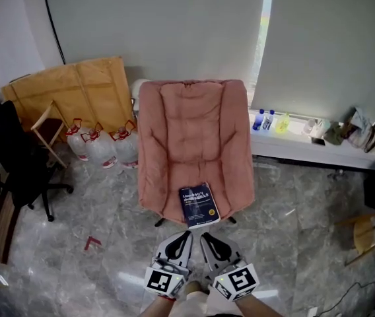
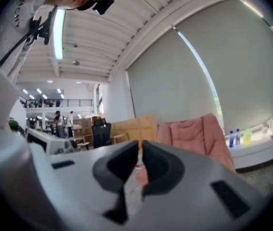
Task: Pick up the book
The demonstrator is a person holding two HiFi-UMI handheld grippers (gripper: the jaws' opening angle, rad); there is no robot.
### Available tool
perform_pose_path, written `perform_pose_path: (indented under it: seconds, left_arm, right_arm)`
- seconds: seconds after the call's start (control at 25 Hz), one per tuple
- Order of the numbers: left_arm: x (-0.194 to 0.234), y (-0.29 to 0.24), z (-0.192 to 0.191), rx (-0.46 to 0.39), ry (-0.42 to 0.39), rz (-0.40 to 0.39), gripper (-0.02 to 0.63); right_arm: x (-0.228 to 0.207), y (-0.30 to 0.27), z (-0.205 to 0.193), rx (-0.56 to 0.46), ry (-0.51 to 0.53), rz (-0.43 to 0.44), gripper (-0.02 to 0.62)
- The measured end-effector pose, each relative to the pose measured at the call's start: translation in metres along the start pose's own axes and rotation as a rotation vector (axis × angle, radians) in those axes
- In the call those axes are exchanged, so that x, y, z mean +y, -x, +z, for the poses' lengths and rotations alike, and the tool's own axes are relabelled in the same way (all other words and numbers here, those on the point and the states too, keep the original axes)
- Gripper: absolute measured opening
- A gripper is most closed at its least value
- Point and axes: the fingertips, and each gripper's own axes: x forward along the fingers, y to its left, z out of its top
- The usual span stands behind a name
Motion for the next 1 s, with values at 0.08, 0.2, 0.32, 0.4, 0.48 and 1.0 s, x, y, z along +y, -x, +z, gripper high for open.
perform_pose_path:
  seconds: [0.08, 0.2, 0.32, 0.4, 0.48, 1.0]
  left_arm:
    - [0.006, -0.001, -0.009, 0.015, 0.011, 0.003, 0.014]
    - [0.014, -0.004, -0.024, 0.045, 0.033, 0.021, 0.013]
    - [0.022, -0.012, -0.042, 0.058, 0.024, 0.026, 0.013]
    - [0.024, -0.016, -0.052, 0.066, 0.027, 0.025, 0.012]
    - [0.024, -0.021, -0.059, 0.078, 0.052, 0.026, 0.012]
    - [0.058, -0.046, -0.133, 0.155, 0.099, 0.058, 0.014]
  right_arm:
    - [-0.005, -0.005, -0.008, 0.015, -0.007, -0.003, 0.014]
    - [-0.017, -0.010, -0.021, 0.037, -0.024, -0.018, 0.014]
    - [-0.032, -0.017, -0.035, 0.057, -0.040, -0.030, 0.014]
    - [-0.039, -0.021, -0.045, 0.076, -0.044, -0.029, 0.014]
    - [-0.046, -0.028, -0.053, 0.093, -0.050, -0.027, 0.014]
    - [-0.083, -0.062, -0.143, 0.221, -0.120, -0.017, 0.015]
